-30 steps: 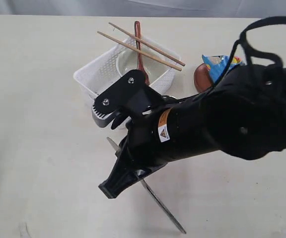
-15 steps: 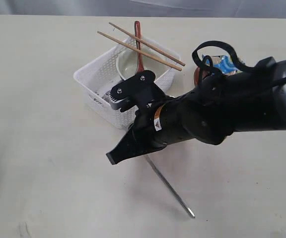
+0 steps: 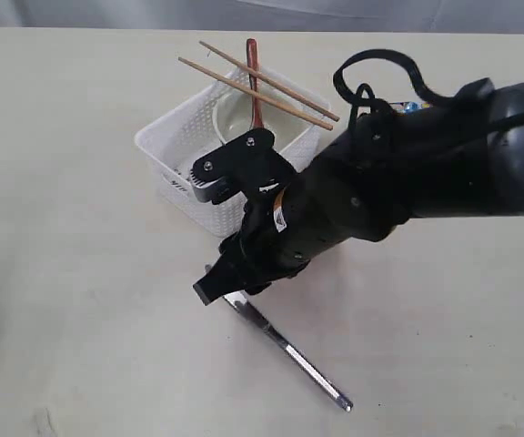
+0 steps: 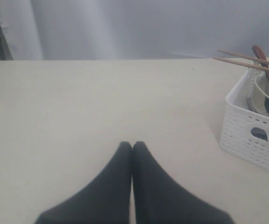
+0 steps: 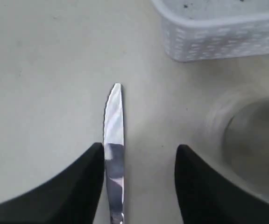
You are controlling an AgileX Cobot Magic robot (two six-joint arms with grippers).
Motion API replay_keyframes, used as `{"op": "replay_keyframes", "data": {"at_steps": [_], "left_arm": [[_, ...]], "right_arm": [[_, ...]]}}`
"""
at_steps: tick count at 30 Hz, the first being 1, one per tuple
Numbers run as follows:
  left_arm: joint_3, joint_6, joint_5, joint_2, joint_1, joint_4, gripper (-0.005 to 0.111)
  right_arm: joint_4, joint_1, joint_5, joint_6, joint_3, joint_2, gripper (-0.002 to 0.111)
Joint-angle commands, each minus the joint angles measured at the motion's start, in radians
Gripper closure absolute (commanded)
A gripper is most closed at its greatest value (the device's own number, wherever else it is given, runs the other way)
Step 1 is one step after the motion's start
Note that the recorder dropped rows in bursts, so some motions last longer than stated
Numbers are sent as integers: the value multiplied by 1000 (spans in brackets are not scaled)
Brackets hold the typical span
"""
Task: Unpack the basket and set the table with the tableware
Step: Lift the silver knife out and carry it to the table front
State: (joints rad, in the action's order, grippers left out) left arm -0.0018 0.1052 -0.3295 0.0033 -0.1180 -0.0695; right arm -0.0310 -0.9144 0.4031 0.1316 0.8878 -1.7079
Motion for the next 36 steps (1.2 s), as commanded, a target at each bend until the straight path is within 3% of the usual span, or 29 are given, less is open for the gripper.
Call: {"op": "replay_keyframes", "data": {"at_steps": [1, 5, 11, 17, 23, 31, 36], "left_arm": [[2, -1, 5, -3, -7, -4, 107], [2, -1, 5, -3, -7, -4, 107], [2, -1, 5, -3, -7, -4, 107], [2, -1, 5, -3, -7, -4, 107], [2, -1, 5, -3, -7, -4, 107], [2, -1, 5, -3, -7, -4, 107], [2, -1, 5, -3, -7, -4, 107]], "right_arm": [[11, 4, 265, -10, 85, 62, 62], [-133, 4, 497, -230, 18, 190, 62], [-219, 4, 420, -394, -93, 219, 62], [-222, -1, 325, -393, -97, 119, 62], [-220, -79, 220, -364, -99, 17, 62], [-18, -77, 169, -206, -99, -32, 62], [-8, -77, 152, -192, -99, -64, 62]]}}
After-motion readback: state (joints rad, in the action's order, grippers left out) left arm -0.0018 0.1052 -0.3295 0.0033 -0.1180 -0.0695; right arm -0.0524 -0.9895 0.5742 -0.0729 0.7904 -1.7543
